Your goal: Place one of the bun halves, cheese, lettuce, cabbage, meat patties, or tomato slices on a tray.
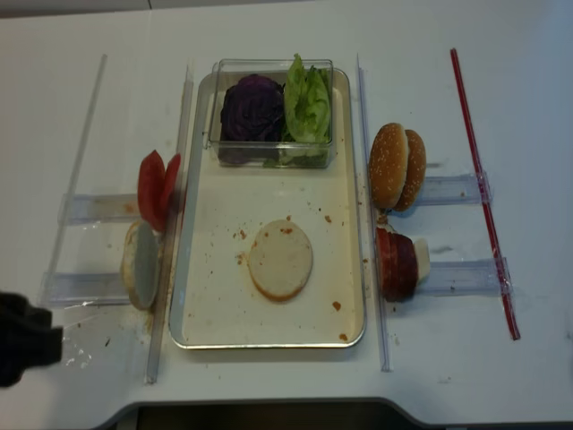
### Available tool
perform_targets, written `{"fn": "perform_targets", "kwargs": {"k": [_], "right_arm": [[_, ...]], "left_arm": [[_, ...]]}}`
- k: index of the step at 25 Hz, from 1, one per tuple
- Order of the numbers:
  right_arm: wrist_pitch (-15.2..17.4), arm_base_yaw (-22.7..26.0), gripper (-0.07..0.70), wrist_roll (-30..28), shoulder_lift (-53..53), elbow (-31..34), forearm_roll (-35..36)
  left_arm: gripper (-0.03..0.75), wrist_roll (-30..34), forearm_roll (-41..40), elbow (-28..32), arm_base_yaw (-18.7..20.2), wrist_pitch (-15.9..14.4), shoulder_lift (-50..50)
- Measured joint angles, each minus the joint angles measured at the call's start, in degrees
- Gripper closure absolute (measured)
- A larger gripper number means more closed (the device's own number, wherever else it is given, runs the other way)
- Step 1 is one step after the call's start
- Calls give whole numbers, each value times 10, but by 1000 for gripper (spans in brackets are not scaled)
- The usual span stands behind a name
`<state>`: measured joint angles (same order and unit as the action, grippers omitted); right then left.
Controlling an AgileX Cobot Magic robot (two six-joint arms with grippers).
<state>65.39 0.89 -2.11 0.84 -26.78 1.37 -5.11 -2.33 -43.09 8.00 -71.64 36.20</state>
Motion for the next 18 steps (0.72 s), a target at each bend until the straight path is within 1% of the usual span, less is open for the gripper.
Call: {"fn": "perform_targets", "kwargs": {"k": [5, 12, 18], "right_arm": [[0, 0, 185, 0, 0, 0, 0], [0, 0, 185, 0, 0, 0, 0], [0, 0, 185, 0, 0, 0, 0]], "left_arm": [[387, 10, -13, 25, 0, -4, -97], [390, 16, -17, 84, 0, -6, -221], [402, 20, -20, 135, 0, 13, -307]]}}
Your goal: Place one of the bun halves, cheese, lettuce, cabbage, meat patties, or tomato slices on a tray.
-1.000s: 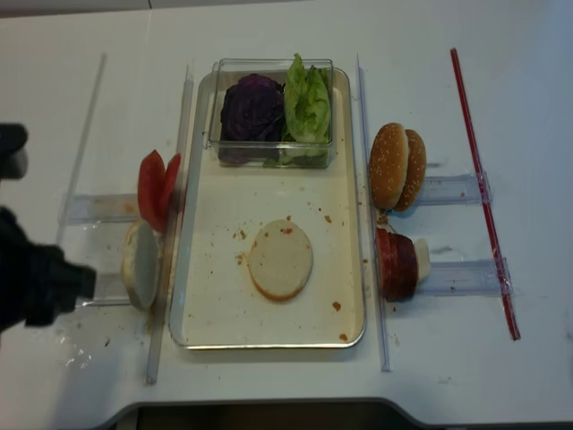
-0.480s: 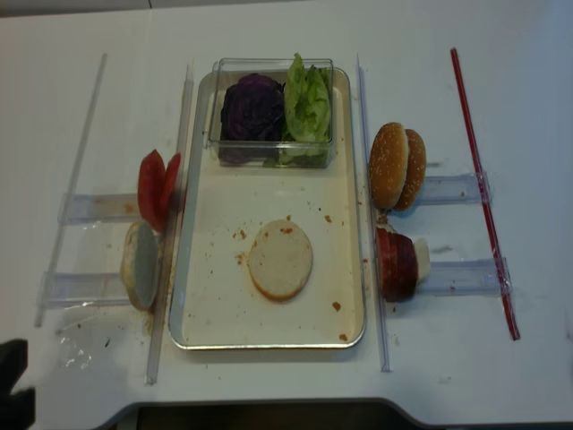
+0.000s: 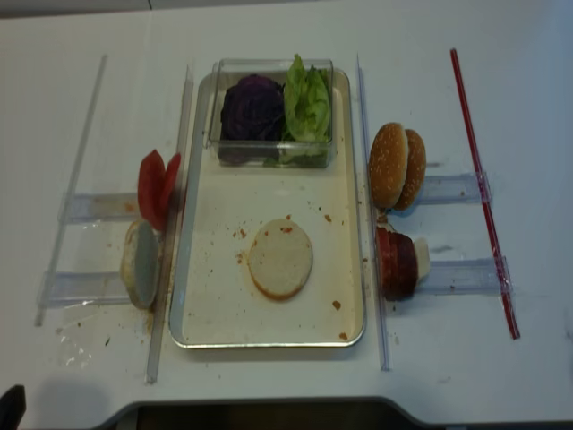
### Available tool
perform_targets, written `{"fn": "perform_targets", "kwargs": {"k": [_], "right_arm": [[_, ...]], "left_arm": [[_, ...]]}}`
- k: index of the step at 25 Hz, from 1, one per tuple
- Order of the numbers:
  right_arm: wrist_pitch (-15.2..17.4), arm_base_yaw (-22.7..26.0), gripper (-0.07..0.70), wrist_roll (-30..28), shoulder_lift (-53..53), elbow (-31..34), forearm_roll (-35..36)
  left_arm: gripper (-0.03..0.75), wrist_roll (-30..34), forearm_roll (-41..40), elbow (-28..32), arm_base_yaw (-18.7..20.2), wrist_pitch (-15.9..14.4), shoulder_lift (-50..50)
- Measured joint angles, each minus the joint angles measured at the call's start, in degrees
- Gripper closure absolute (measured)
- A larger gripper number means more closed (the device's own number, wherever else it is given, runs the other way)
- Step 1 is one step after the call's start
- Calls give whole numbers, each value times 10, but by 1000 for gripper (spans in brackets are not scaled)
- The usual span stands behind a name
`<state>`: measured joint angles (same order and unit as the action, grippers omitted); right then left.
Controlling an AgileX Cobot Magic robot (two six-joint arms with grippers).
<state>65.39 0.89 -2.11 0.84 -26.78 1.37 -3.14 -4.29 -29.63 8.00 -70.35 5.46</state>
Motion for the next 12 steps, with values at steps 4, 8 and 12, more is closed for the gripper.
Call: {"fn": "perform_targets", "kwargs": {"k": [4, 8, 12], "right_arm": [[0, 0, 185, 0, 0, 0, 0], [0, 0, 185, 0, 0, 0, 0], [0, 0, 185, 0, 0, 0, 0]], "left_arm": [[405, 1, 0, 12, 0, 13, -45], [405, 2, 0, 15, 0, 17, -63], [406, 2, 0, 16, 0, 19, -63]]}}
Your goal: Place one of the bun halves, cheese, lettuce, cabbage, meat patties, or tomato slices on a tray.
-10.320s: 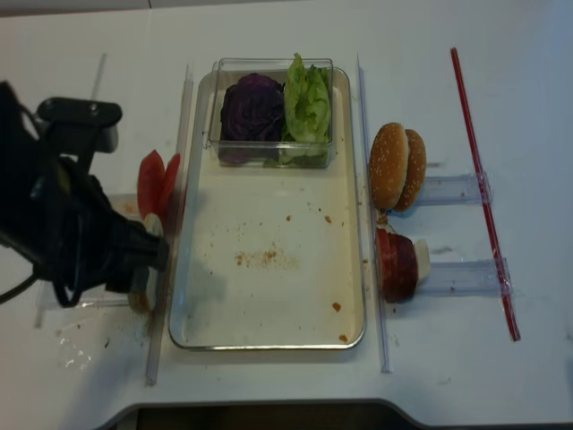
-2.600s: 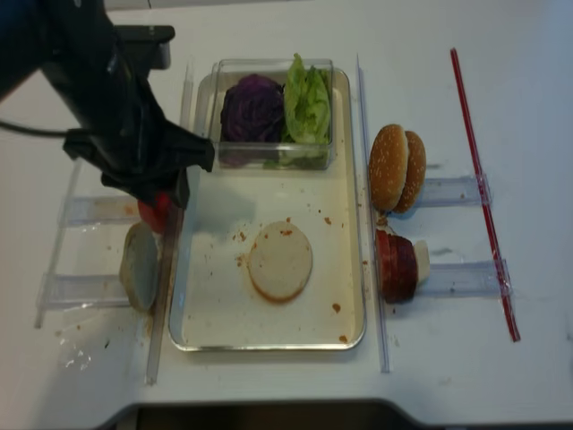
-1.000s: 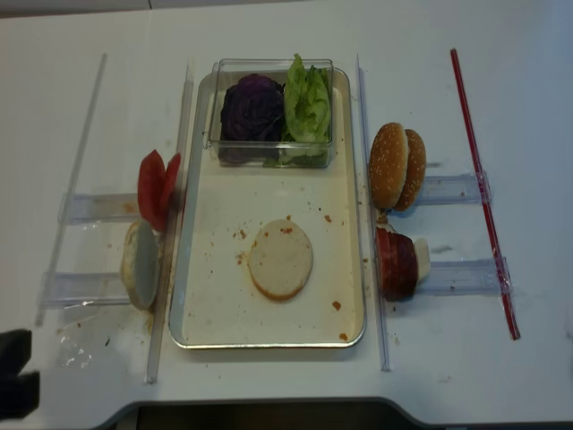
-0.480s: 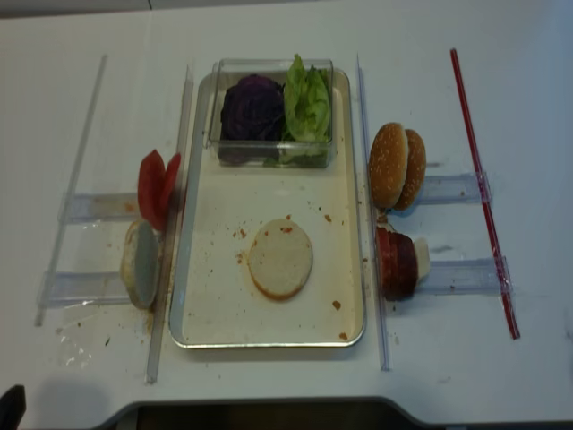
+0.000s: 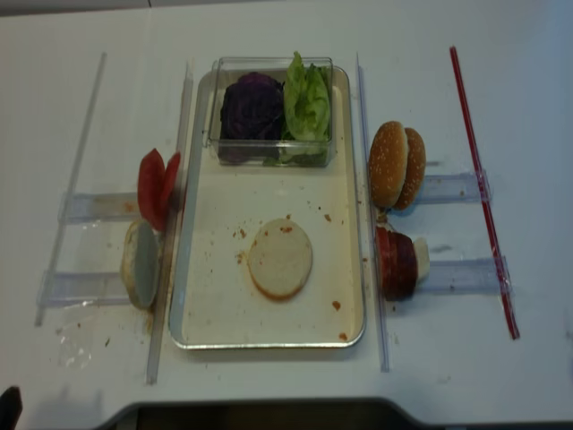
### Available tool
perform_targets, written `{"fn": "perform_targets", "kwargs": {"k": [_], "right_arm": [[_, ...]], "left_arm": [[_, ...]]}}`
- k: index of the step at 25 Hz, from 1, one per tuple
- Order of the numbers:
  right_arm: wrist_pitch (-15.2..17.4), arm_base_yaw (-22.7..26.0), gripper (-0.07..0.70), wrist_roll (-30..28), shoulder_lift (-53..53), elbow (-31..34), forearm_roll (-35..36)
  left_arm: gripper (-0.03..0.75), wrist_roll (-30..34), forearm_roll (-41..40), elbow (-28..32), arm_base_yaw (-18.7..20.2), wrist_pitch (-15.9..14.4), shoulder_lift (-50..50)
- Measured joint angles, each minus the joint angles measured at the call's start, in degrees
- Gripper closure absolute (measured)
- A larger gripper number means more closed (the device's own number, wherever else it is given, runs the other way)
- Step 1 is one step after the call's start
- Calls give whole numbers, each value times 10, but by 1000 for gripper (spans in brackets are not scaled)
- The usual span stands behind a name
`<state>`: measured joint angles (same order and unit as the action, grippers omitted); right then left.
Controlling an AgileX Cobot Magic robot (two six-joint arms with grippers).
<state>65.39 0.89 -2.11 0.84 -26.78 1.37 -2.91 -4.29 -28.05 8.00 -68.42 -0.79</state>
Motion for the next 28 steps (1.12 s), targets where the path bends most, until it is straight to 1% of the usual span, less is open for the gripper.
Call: {"fn": "perform_targets", "kwargs": {"k": [10, 12, 15, 18, 28], "right_arm": [[0, 0, 185, 0, 0, 0, 0], [0, 0, 185, 0, 0, 0, 0], [0, 0, 185, 0, 0, 0, 0], [0, 0, 185, 0, 0, 0, 0], [0, 0, 185, 0, 0, 0, 0]], "left_arm": [[406, 0, -1, 0, -1, 1, -1], [406, 0, -1, 2, -7, 4, -1], [407, 0, -1, 6, -28, 6, -1], [407, 0, -2, 6, -36, 8, -1], [407, 0, -2, 6, -36, 8, -1]]}}
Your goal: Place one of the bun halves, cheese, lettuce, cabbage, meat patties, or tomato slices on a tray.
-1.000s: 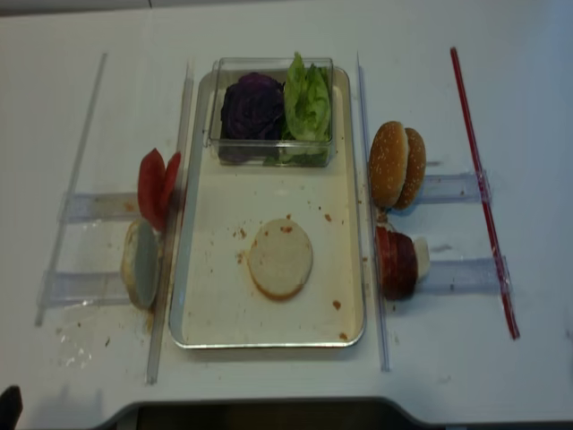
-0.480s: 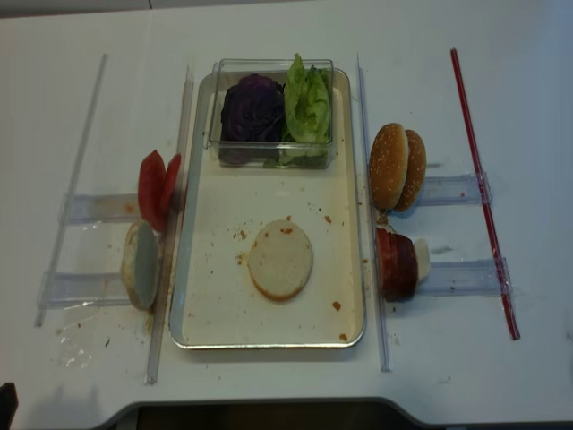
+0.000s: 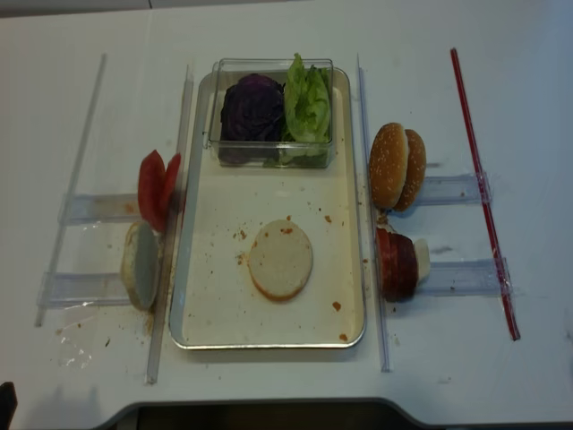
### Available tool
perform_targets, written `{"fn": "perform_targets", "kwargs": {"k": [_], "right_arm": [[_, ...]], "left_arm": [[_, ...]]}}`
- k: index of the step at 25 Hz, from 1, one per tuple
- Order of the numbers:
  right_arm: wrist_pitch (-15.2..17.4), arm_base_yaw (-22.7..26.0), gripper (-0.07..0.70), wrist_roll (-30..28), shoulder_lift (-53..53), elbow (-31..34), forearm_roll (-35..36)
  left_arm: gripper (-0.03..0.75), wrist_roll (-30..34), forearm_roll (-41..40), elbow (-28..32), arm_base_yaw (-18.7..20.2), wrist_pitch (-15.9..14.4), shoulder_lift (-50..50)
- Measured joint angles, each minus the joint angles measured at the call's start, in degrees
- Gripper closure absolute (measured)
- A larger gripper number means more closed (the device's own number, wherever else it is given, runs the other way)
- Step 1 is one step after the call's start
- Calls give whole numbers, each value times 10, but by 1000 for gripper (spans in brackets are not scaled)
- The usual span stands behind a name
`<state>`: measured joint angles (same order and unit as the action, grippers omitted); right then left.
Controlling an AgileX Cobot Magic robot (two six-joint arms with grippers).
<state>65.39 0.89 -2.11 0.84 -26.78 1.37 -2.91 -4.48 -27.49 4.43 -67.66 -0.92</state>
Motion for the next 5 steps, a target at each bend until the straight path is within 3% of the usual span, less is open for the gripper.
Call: {"fn": "perform_targets", "kwargs": {"k": [5], "right_arm": [[0, 0, 185, 0, 0, 0, 0]], "left_arm": [[407, 0, 0, 0, 0, 0, 0]]}}
